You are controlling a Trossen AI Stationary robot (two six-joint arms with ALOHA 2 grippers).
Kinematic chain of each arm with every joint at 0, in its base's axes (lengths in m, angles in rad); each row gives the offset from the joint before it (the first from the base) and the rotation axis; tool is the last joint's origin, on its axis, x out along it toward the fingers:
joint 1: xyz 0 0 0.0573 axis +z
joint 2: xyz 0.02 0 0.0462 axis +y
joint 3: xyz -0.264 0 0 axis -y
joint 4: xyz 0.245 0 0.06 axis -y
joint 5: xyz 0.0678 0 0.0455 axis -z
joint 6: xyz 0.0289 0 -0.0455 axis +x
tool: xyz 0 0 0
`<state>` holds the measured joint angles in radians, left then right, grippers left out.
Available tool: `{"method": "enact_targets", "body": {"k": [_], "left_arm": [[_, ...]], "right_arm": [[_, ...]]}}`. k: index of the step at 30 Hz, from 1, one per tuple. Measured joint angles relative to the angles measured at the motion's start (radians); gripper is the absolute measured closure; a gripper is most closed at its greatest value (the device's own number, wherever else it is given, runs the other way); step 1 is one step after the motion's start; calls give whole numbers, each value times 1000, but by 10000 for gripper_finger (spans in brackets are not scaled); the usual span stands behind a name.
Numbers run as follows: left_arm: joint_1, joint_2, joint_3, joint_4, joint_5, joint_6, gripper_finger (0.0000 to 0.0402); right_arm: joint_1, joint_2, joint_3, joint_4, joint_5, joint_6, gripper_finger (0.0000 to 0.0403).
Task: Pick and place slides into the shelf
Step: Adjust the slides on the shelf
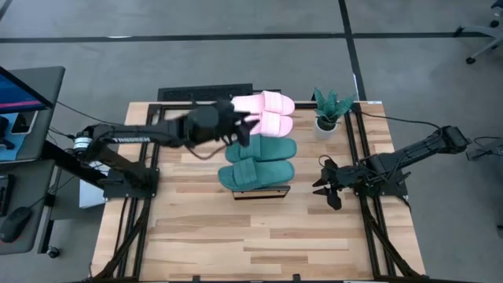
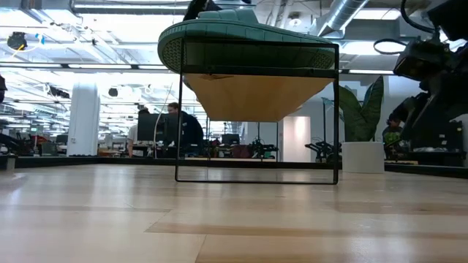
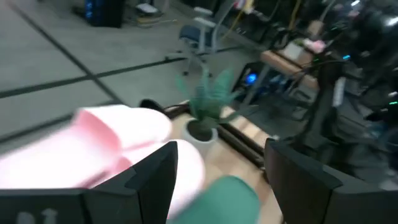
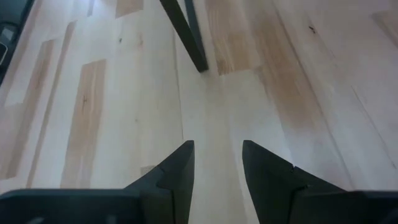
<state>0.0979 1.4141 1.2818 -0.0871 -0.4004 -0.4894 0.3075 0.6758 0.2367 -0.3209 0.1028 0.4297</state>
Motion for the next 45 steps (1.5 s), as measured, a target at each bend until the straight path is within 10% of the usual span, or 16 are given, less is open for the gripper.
{"method": "enact_targets", "body": {"k": [12, 20, 45], "left_arm": [[-281, -9, -347, 549, -75, 39, 175], [-443, -7, -518, 736, -313, 40, 175], [-566, -5, -783, 1105, -376, 42, 175]], "right_arm": [[0, 0, 0, 17, 3, -60, 274], [0, 0, 0, 19, 3, -72, 274], [0, 0, 0, 72, 3, -74, 274]]}}
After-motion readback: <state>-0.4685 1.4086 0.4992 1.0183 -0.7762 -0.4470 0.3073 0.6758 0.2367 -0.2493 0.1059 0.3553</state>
